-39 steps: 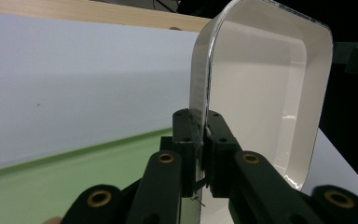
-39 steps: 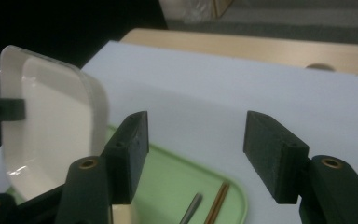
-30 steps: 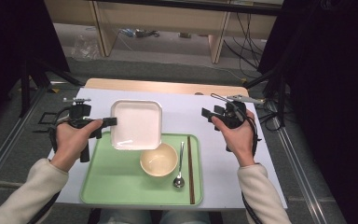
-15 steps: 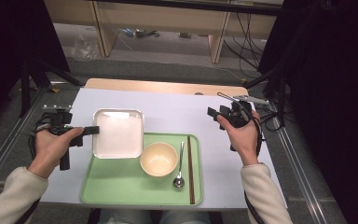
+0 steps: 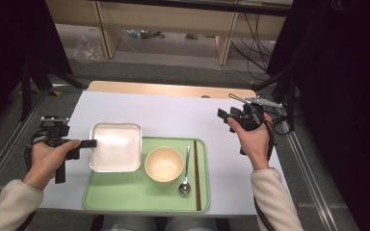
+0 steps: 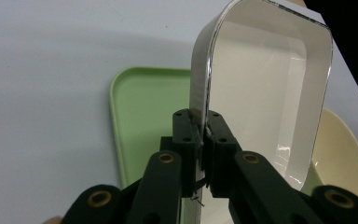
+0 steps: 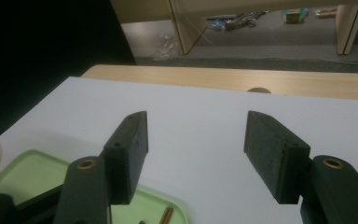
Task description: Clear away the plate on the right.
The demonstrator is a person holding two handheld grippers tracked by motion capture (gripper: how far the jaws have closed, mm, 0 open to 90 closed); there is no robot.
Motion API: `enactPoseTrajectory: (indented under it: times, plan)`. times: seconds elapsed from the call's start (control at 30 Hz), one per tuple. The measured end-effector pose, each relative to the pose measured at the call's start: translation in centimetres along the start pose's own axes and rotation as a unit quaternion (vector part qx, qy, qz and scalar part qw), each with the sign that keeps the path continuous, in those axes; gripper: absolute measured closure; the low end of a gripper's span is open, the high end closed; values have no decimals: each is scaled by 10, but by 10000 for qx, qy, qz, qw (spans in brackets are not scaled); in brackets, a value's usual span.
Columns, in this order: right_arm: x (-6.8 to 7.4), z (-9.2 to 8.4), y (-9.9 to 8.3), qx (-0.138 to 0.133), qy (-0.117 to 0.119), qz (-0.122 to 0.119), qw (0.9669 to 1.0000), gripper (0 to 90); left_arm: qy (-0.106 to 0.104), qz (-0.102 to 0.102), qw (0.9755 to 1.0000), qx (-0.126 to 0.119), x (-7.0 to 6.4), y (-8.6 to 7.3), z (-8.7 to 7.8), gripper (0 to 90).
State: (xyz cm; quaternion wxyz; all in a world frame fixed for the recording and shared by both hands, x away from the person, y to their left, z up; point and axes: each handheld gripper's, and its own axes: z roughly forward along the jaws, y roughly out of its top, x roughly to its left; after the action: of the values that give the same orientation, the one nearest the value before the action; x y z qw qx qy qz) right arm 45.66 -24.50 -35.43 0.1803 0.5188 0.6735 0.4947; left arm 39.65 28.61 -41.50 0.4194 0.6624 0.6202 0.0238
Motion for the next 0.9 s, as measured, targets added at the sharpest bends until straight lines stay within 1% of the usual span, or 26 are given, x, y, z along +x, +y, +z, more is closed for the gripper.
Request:
enactPoseTrajectory:
  times: [0.03, 0.07, 0.1, 0.13, 0.17, 0.23, 0.27, 0.3, 0.33, 0.37, 0.4, 0.43, 0.5, 0.53, 0.57, 0.6, 0.63, 0.7, 0.73, 0.77, 0.8, 0.83, 0.9]
  plan:
    - [-2, 1, 0, -62, -18, -96, 9999, 407, -4, -26, 10000, 9, 1, -1, 1, 841]
    - [-2, 0, 1, -44, 5, -93, 9999, 407, 10, -57, 10000, 27, 3, -3, 3, 841]
    - [-2, 0, 0, -55, 19, -70, 10000, 407, 35, -3, 9999, 122, 5, -4, 3, 841]
    - [-3, 0, 1, -50, 38, -122, 9999, 407, 59, -68, 9998, 185, 6, -5, 4, 841]
    - [-1, -1, 1, -1, 16, 45, 10000, 407, 63, -38, 9997, 233, 7, -6, 5, 841]
    - [-1, -2, 1, 38, -44, 38, 10000, 407, 79, -69, 9995, 290, 9, -8, 7, 841]
    - [-2, -2, 1, 26, -44, -7, 10000, 407, 79, -70, 9995, 311, 10, -9, 8, 841]
    - [-1, -1, 1, 33, -44, 29, 10000, 406, 81, -86, 9995, 292, 11, -10, 9, 841]
    - [-1, -1, 0, 1, 10, 33, 10000, 405, 105, -81, 9993, 353, 12, -10, 10, 841]
    - [-1, 0, 0, -12, -18, 9, 10000, 405, 100, -94, 9992, 364, 12, -11, 11, 841]
    - [-2, 0, 0, 30, -78, -65, 9999, 404, 130, -88, 9992, 371, 12, -12, 12, 841]
    - [0, 0, 0, 69, -40, 8, 10000, 404, 134, -97, 9991, 382, 12, -12, 13, 841]
    - [0, 1, 0, 29, 6, 47, 10000, 404, 150, -57, 9989, 438, 13, -13, 15, 841]
    - [-1, 2, 0, 3, 14, -58, 10000, 404, 164, -77, 9989, 438, 12, -13, 16, 841]
    - [-1, 2, 0, 1, 12, -67, 10000, 404, 151, -56, 9988, 473, 12, -14, 17, 841]
    - [-1, 2, 0, -5, 15, -66, 10000, 404, 157, -80, 9987, 468, 12, -14, 18, 840]
    - [-1, 0, 1, 67, -44, -78, 9999, 404, 150, -54, 9986, 495, 12, -14, 19, 840]
    - [-1, 0, 1, 60, -10, -56, 10000, 404, 164, -35, 9986, 511, 11, -13, 20, 840]
    - [-2, 0, 1, 31, -35, -95, 9999, 404, 167, -21, 9984, 531, 11, -13, 21, 840]
    - [-1, 1, 0, -2, 21, -26, 10000, 404, 173, -17, 9984, 533, 10, -13, 22, 840]
    - [-1, 1, 0, 8, 23, -14, 10000, 404, 188, -12, 9984, 536, 9, -13, 23, 840]
    - [-1, 2, 0, 0, 36, -27, 10000, 404, 201, 23, 9983, 540, 9, -12, 24, 840]
    - [-2, 2, 0, 4, 49, -40, 10000, 404, 208, 16, 9982, 560, 8, -12, 25, 840]
